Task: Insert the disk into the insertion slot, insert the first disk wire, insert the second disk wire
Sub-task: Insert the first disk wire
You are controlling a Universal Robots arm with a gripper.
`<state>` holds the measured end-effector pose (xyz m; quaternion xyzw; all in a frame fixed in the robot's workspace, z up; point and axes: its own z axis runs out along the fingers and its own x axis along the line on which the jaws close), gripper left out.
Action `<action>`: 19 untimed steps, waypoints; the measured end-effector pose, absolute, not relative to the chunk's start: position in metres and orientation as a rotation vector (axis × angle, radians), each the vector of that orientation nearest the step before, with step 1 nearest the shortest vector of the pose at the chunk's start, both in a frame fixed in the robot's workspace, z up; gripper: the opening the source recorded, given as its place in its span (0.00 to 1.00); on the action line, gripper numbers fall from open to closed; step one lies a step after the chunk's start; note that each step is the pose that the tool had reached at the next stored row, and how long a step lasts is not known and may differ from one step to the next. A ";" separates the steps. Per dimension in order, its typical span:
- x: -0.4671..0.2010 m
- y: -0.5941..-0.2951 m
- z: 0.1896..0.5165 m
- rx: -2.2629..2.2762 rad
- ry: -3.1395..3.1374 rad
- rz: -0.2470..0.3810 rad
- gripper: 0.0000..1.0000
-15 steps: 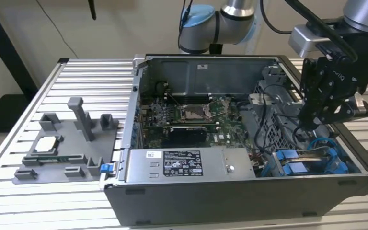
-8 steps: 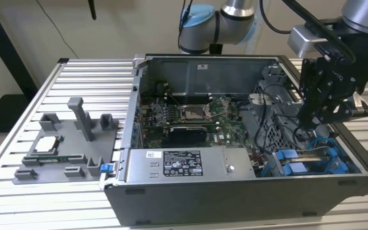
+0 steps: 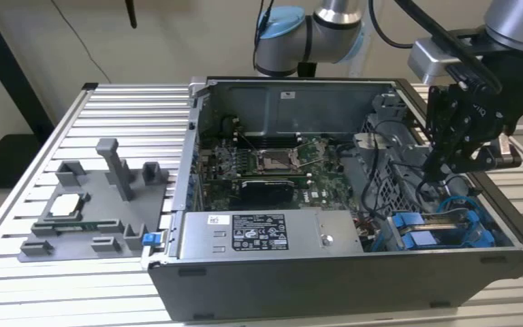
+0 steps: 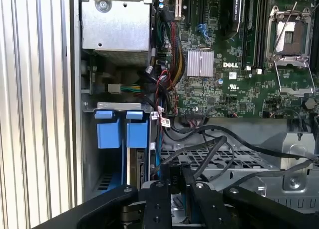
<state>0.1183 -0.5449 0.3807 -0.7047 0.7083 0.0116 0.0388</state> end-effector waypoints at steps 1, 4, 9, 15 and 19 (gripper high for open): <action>0.118 -0.545 0.381 -2.161 2.172 0.036 0.00; 0.118 -0.545 0.381 -2.161 2.172 0.036 0.00; 0.118 -0.545 0.380 -2.161 2.172 0.036 0.00; 0.120 -0.545 0.379 -2.161 2.172 0.036 0.00; 0.126 -0.545 0.378 -2.162 2.173 0.039 0.00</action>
